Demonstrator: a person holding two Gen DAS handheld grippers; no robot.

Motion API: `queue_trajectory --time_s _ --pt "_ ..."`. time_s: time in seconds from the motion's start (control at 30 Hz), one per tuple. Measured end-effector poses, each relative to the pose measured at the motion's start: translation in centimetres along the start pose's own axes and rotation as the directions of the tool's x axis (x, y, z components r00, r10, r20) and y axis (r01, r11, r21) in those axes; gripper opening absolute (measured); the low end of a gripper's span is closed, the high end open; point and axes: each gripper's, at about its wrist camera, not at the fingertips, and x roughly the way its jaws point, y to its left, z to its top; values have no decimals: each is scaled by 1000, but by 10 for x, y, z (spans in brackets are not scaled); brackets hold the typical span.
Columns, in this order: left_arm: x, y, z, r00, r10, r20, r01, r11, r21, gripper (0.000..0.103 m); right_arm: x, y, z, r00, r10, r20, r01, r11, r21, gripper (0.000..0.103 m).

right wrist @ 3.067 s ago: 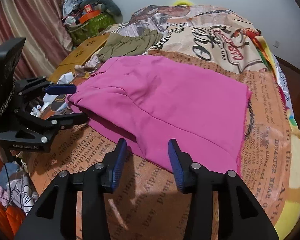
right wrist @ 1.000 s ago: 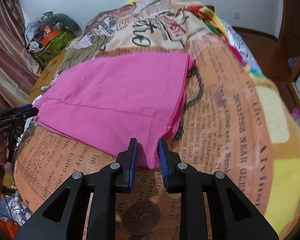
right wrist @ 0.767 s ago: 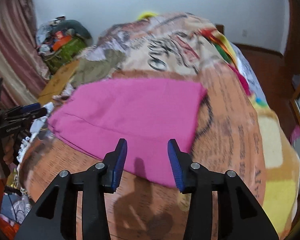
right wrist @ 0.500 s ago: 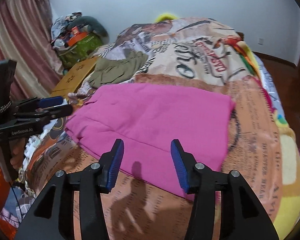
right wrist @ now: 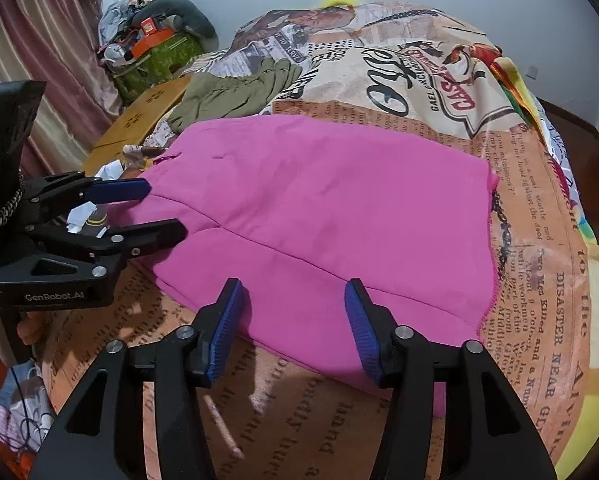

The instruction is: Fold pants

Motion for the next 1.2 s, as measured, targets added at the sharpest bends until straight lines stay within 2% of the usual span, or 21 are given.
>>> queue_trajectory --time_s 0.13,0.27,0.4,0.53,0.63,0.8,0.9,1.0,1.2 --pt "-2 7 -4 1000 26 3 -25 1000 -10 79 -4 -5 -4 1000 -14 4 14 1000 17 49" --pt "-3 22 -10 1000 23 -4 -23 998 -56 80 -9 -14 -10 1000 -24 3 24 999 46 51" --pt "-7 33 -18 1000 6 -2 -6 996 -91 88 -15 -24 -17 999 -47 6 47 996 76 51" --pt "-13 39 -23 998 62 7 -61 993 -97 89 -21 -35 -25 997 -70 12 68 991 115 53" --pt "-12 48 -28 994 109 -9 -110 988 -112 89 -24 -44 -30 997 -79 13 77 986 147 58" --pt "-9 65 -34 998 53 -32 -58 982 -182 89 -30 -55 -37 995 -99 11 95 978 184 60" --pt "-11 67 -30 998 51 -34 -56 981 -188 89 -33 -57 -37 994 -106 7 102 976 190 60" --pt "-18 70 -21 997 71 -4 -71 979 -193 89 -37 -58 -34 994 -110 12 106 977 185 60" --pt "-30 87 8 997 60 56 -45 969 -242 89 -43 -56 -14 993 -108 54 99 985 139 60"
